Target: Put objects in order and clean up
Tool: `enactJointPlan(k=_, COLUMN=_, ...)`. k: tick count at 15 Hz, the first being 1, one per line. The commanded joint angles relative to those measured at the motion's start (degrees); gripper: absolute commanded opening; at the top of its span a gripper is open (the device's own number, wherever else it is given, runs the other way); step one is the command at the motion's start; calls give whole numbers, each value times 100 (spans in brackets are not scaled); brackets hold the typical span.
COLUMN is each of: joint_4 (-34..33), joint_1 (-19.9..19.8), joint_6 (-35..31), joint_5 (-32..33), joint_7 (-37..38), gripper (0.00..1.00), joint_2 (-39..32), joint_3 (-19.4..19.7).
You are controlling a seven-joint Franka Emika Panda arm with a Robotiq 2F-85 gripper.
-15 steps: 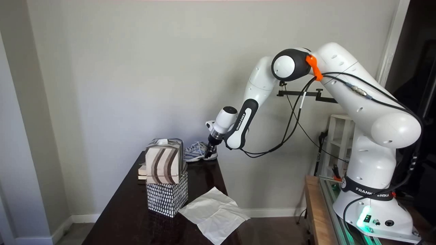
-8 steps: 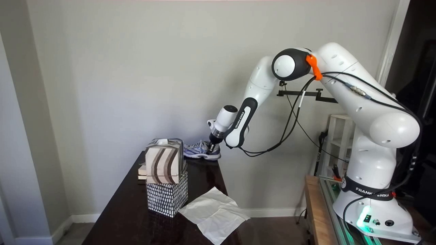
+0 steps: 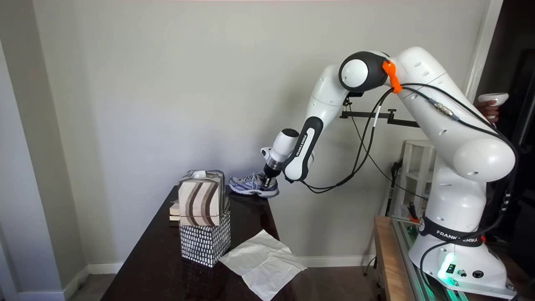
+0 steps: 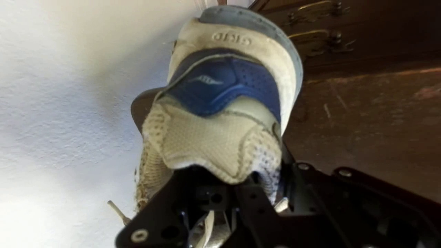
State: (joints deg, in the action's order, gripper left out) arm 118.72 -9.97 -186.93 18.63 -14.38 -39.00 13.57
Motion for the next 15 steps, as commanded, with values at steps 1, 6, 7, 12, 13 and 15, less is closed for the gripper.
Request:
enactJointPlan(k=1, joint_4=1060, joint_1=-65, joint_6=-347, joint_5=477, joint_7=-638, gripper=3, joint_2=879, joint_3=-172)
enactJointPlan(k=6, joint_4=1783, joint_1=-555, joint_6=-251, joint_5=1311, joint_7=-1538, gripper=3, joint_2=1522, joint_3=-727)
enactJointPlan(k=7, joint_4=1910, joint_1=-755, joint_6=-201, joint_5=1567, joint_7=-1677, gripper=3, joint_2=1653, joint_3=-896)
enactJointPlan(k=12, joint_4=2244, joint_1=-1604, joint_6=11, joint_5=2241, joint_7=-2297, gripper=3, joint_2=2013, joint_3=-1535)
enactJointPlan(k=13, joint_4=2298, joint_1=-1726, joint_6=65, joint_5=2308, joint_7=-2399, gripper=3, joint_2=2093, joint_3=-1609)
enactJointPlan(k=15, joint_4=2380, joint_1=-2028, joint_6=99, joint_5=2431, joint_7=-2646, gripper=3, joint_2=2187, joint_3=-1807)
